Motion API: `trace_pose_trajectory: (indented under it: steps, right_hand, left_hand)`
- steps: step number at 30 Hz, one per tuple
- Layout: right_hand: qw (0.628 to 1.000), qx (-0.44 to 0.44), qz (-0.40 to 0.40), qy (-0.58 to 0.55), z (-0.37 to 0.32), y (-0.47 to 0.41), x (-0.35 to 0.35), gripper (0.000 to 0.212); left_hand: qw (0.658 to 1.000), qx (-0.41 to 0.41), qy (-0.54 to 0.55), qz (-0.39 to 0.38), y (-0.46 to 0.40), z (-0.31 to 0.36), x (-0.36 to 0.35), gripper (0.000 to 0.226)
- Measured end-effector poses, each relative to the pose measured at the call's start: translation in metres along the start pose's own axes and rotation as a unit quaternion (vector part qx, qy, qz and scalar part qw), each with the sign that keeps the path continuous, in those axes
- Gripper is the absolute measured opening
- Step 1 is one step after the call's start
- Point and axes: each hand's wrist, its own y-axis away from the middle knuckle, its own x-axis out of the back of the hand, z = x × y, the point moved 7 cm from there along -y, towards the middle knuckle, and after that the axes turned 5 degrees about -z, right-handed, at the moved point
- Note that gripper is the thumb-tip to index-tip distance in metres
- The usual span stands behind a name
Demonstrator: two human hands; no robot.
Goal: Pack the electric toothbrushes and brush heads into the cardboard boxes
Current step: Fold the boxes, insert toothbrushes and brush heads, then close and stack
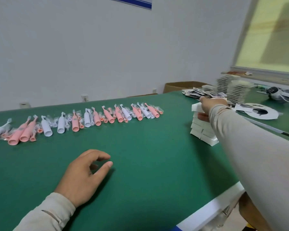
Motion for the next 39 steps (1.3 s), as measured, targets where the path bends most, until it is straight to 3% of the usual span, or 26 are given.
trace_pose_trajectory:
  steps: [3,5,9,12,15,21,25,27,29,34,39]
  right_hand:
    - [0.966,0.078,0.06,0.24,0.0,0.004,-0.001,0.026]
    - [0.931,0.109,0.084,0.338,0.005,0.007,-0.003,0.029]
    - [0.906,0.144,0.131,0.376,0.01,0.014,-0.007,0.045]
    - [0.847,0.229,0.172,0.448,-0.006,0.022,-0.013,0.046]
    - [0.788,0.251,0.152,0.541,-0.015,0.02,-0.026,0.038]
    - [0.804,0.192,0.138,0.545,-0.005,0.007,-0.017,0.033]
    - [0.824,0.295,0.141,0.464,-0.013,0.04,-0.029,0.036]
    - [0.833,0.396,0.092,0.376,-0.014,0.081,-0.062,0.034]
    - [0.846,0.451,-0.015,0.284,-0.003,0.132,-0.111,0.028]
    - [0.881,0.338,-0.309,0.116,0.038,0.236,-0.238,0.002]
    - [0.838,0.338,-0.426,0.056,0.048,0.314,-0.301,0.012]
  left_hand:
    - [1.0,0.0,0.003,0.0,0.002,0.001,0.001,0.02]
    - [1.0,-0.001,0.005,0.005,0.003,0.001,0.002,0.02]
    - [1.0,0.008,0.004,0.005,0.003,-0.002,0.003,0.021]
    - [1.0,0.01,0.01,0.001,0.004,0.0,0.001,0.028]
    - [1.0,0.011,0.011,-0.002,0.005,0.002,0.0,0.03]
    - [1.0,0.02,0.004,-0.002,0.003,0.002,0.0,0.028]
    - [1.0,0.019,-0.004,-0.013,0.001,0.003,-0.003,0.021]
    - [1.0,0.017,-0.015,-0.001,-0.001,0.006,-0.003,0.019]
    - [0.998,0.041,-0.038,0.042,0.0,0.006,0.007,0.021]
    - [0.972,0.164,-0.125,0.109,0.022,-0.009,0.057,0.007]
    - [0.927,0.249,-0.26,0.106,0.077,-0.023,0.12,0.027]
